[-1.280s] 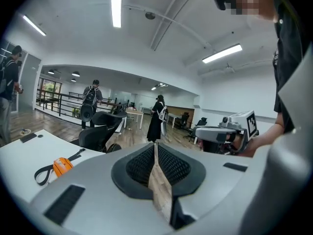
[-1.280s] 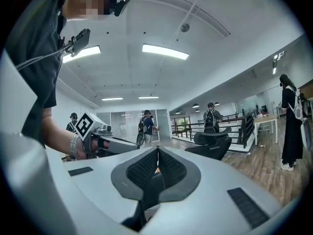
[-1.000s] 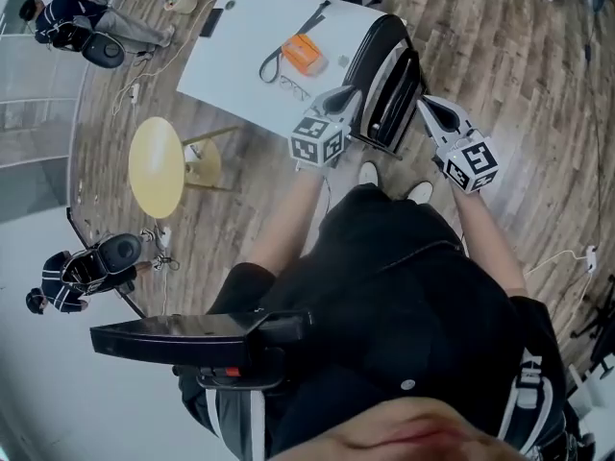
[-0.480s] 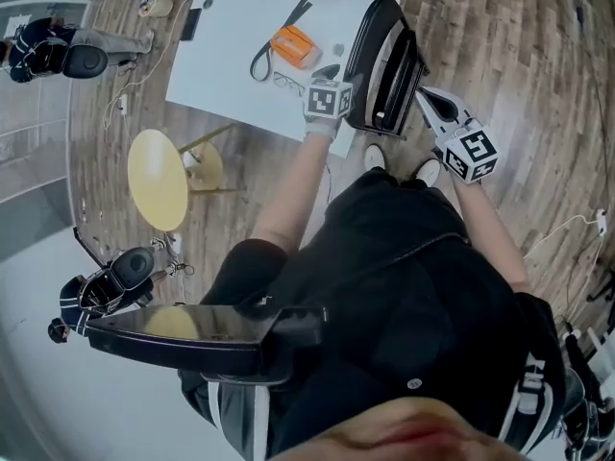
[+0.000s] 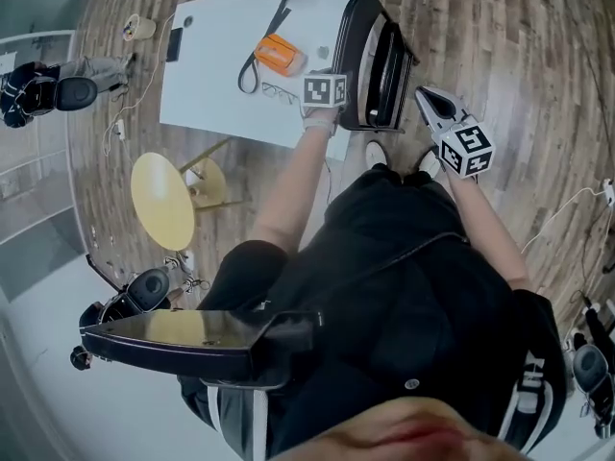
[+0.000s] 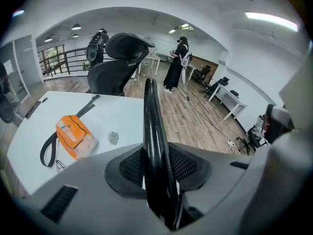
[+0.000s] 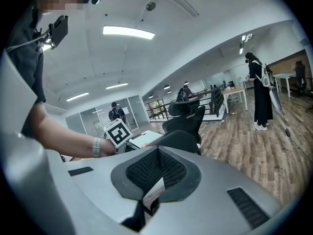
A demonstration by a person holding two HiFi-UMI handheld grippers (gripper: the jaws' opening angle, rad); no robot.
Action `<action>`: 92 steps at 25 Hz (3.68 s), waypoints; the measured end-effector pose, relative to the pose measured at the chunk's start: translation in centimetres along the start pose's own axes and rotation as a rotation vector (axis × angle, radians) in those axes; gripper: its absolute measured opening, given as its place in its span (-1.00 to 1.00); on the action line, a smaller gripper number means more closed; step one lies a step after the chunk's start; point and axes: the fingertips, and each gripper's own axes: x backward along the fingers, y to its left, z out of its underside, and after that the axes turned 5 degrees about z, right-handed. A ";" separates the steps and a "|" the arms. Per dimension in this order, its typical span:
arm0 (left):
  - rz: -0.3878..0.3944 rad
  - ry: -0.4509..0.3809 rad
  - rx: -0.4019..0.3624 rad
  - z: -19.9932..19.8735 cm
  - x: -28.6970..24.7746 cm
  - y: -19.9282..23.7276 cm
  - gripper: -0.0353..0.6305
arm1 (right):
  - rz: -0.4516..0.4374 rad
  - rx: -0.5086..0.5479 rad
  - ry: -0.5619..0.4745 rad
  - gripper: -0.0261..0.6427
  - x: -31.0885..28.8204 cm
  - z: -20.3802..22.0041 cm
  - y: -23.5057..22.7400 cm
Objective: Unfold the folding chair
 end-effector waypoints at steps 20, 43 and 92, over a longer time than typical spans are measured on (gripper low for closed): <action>0.045 -0.035 -0.005 -0.9 -1.1 -9.3 -0.57 | 0.225 -0.356 0.317 -0.31 -9.4 18.9 -6.9; 0.120 -0.087 0.051 -0.7 -1.3 -10.0 -0.61 | 0.364 -0.459 0.525 -0.30 -17.4 28.4 -8.1; 0.210 -0.110 0.101 3.2 -8.2 -15.4 -0.59 | -0.156 -0.819 0.331 -0.32 4.8 42.9 -32.5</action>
